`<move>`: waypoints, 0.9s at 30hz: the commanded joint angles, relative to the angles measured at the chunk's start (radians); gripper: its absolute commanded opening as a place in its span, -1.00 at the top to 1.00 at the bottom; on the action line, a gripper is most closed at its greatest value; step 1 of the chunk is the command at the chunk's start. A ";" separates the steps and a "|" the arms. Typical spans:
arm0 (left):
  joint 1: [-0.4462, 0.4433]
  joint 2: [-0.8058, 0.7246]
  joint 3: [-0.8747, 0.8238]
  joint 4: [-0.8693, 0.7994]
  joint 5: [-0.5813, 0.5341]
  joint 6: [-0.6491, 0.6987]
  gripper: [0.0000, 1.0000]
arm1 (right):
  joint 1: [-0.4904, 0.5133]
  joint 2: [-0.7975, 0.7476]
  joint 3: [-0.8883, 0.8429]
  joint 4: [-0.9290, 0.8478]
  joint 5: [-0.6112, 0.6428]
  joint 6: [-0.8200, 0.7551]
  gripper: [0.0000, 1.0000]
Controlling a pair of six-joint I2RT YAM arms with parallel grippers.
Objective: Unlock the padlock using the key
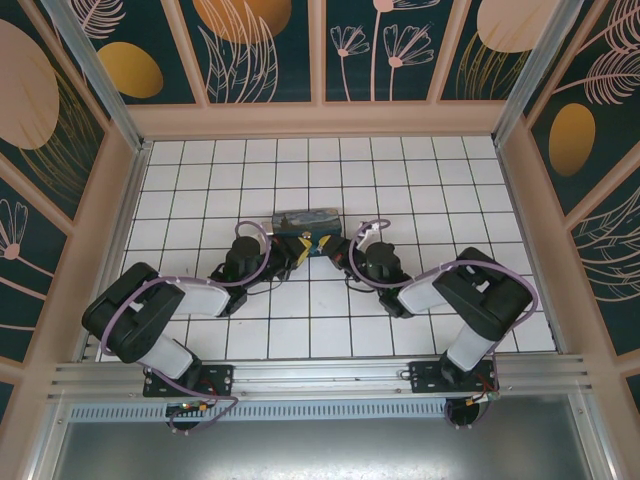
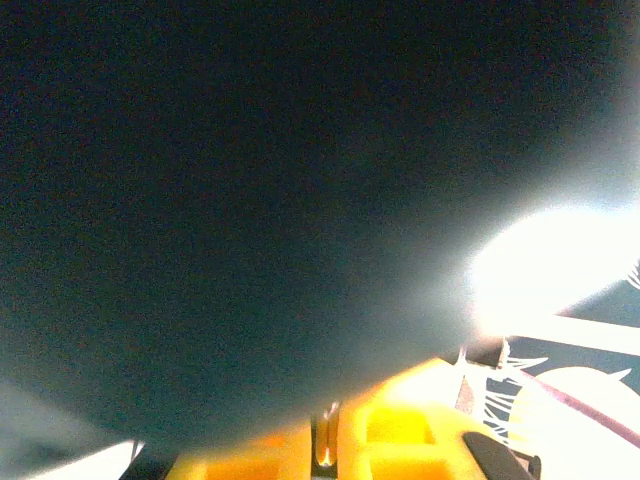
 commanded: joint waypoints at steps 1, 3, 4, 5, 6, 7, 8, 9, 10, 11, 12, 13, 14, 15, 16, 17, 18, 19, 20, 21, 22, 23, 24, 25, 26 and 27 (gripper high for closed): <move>-0.046 -0.017 -0.008 0.039 0.085 -0.021 1.00 | 0.077 0.012 0.001 0.195 0.004 0.045 1.00; -0.045 -0.020 -0.012 0.045 0.070 -0.034 1.00 | 0.097 0.019 -0.019 0.212 0.045 0.063 1.00; -0.046 -0.019 -0.012 0.047 0.066 -0.038 1.00 | 0.104 0.023 -0.027 0.217 0.062 0.073 1.00; -0.046 -0.020 -0.014 0.052 0.060 -0.043 1.00 | 0.113 0.028 -0.037 0.224 0.071 0.083 1.00; -0.046 -0.021 -0.014 0.052 0.056 -0.047 1.00 | 0.118 0.032 -0.047 0.235 0.099 0.091 1.00; -0.047 -0.022 -0.014 0.054 0.052 -0.050 1.00 | 0.123 0.033 -0.058 0.243 0.117 0.100 1.00; -0.047 -0.023 -0.012 0.051 0.049 -0.048 1.00 | 0.128 0.030 -0.073 0.254 0.136 0.111 1.00; -0.045 -0.022 -0.012 0.050 0.047 -0.048 1.00 | 0.132 0.027 -0.089 0.264 0.155 0.119 1.00; -0.046 -0.023 -0.014 0.049 0.044 -0.048 1.00 | 0.136 0.020 -0.103 0.268 0.168 0.125 1.00; -0.045 -0.021 -0.015 0.049 0.040 -0.048 1.00 | 0.141 0.009 -0.119 0.267 0.188 0.133 1.00; -0.046 -0.021 -0.016 0.049 0.038 -0.048 1.00 | 0.148 -0.004 -0.136 0.266 0.205 0.135 1.00; -0.046 -0.019 -0.018 0.052 0.039 -0.048 1.00 | 0.153 -0.022 -0.147 0.262 0.219 0.135 1.00; -0.046 -0.016 -0.018 0.056 0.041 -0.049 1.00 | 0.162 -0.044 -0.162 0.244 0.237 0.136 1.00; -0.046 -0.015 -0.019 0.061 0.042 -0.048 1.00 | 0.172 -0.072 -0.174 0.213 0.265 0.136 1.00; -0.046 -0.015 -0.019 0.062 0.045 -0.048 1.00 | 0.179 -0.094 -0.182 0.186 0.285 0.135 1.00; -0.046 -0.015 -0.020 0.064 0.047 -0.049 1.00 | 0.188 -0.118 -0.191 0.153 0.314 0.138 1.00; -0.047 -0.016 -0.023 0.063 0.047 -0.049 1.00 | 0.197 -0.138 -0.200 0.127 0.338 0.141 1.00; -0.046 -0.018 -0.027 0.062 0.046 -0.051 1.00 | 0.208 -0.159 -0.207 0.096 0.372 0.151 1.00; -0.045 -0.021 -0.029 0.062 0.044 -0.053 1.00 | 0.220 -0.177 -0.210 0.060 0.410 0.171 1.00; -0.046 -0.024 -0.032 0.062 0.042 -0.055 1.00 | 0.232 -0.188 -0.213 0.036 0.440 0.184 1.00; -0.045 -0.025 -0.035 0.063 0.040 -0.059 1.00 | 0.243 -0.196 -0.213 0.017 0.470 0.196 1.00; -0.046 -0.029 -0.038 0.062 0.035 -0.062 1.00 | 0.253 -0.199 -0.212 -0.005 0.497 0.219 1.00; -0.045 -0.030 -0.041 0.062 0.031 -0.064 1.00 | 0.261 -0.200 -0.209 -0.023 0.520 0.241 1.00; -0.046 -0.030 -0.044 0.067 0.026 -0.071 1.00 | 0.271 -0.197 -0.206 -0.041 0.548 0.262 1.00; -0.046 -0.030 -0.050 0.074 0.022 -0.079 1.00 | 0.284 -0.193 -0.201 -0.059 0.579 0.294 1.00; -0.046 -0.029 -0.053 0.080 0.017 -0.086 1.00 | 0.294 -0.187 -0.196 -0.069 0.600 0.309 1.00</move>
